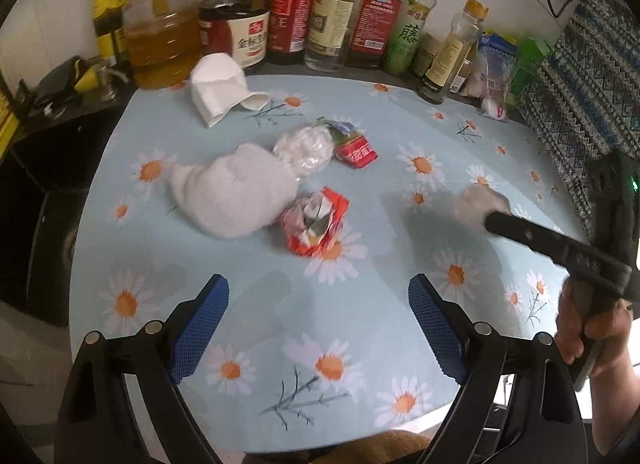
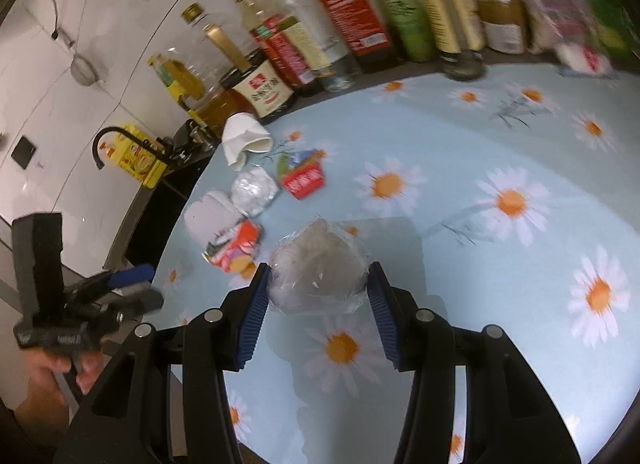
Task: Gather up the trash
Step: 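Grasp the clear plastic bag with the right tool, then grasp the red crumpled wrapper with the left tool while the right tool holds the plastic bag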
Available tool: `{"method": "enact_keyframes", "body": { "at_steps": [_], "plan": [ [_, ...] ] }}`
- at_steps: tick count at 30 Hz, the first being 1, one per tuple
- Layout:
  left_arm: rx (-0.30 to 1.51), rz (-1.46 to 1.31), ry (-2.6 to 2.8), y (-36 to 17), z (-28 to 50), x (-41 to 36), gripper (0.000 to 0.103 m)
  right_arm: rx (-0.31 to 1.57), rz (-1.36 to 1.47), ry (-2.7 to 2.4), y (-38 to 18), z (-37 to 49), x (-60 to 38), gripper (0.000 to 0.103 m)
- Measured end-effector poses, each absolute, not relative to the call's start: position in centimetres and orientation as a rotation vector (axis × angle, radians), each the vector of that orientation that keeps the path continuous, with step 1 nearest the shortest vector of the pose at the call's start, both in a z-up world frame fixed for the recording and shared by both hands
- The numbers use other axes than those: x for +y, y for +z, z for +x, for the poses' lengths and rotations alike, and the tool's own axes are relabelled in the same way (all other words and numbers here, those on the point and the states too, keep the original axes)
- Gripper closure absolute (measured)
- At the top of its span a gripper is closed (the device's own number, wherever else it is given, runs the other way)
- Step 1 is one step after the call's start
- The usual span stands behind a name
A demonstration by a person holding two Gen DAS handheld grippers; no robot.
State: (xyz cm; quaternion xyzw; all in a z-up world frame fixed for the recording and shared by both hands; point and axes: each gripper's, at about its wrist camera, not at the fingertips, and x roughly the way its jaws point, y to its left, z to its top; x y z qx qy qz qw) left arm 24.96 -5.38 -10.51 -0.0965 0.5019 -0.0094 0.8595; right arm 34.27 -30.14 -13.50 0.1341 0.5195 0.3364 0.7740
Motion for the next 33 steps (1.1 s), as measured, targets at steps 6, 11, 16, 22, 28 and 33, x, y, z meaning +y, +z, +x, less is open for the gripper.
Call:
{"method": "enact_keyframes", "body": {
  "at_steps": [6, 11, 16, 22, 28, 33],
  "plan": [
    [1.073, -0.184, -0.021, -10.9, 27.4, -5.4, 0.021, 1.123, 0.306, 0.716, -13.5, 32.9, -32.5, 0.053],
    [1.120, -0.180, -0.034, -12.0, 29.5, -5.6, 0.030, 1.127, 0.332, 0.704, -13.9, 32.1, -34.0, 0.053],
    [1.167, -0.127, -0.005, -13.8, 31.2, -6.2, 0.041, 1.136, 0.355, 0.701, -14.4, 31.9, -34.7, 0.053],
    [1.174, -0.069, 0.031, -14.8, 32.3, -6.6, 0.043, 1.140, 0.357, 0.707, -14.5, 31.7, -35.2, 0.053],
    [1.173, -0.037, 0.038, -15.2, 33.1, -7.1, 0.053, 1.147, 0.349, 0.706, -14.5, 31.4, -35.4, 0.053],
    [1.165, -0.049, 0.036, -15.4, 33.1, -7.0, 0.059, 1.146, 0.358, 0.694, -14.4, 30.8, -35.9, 0.053]
  ]
}}
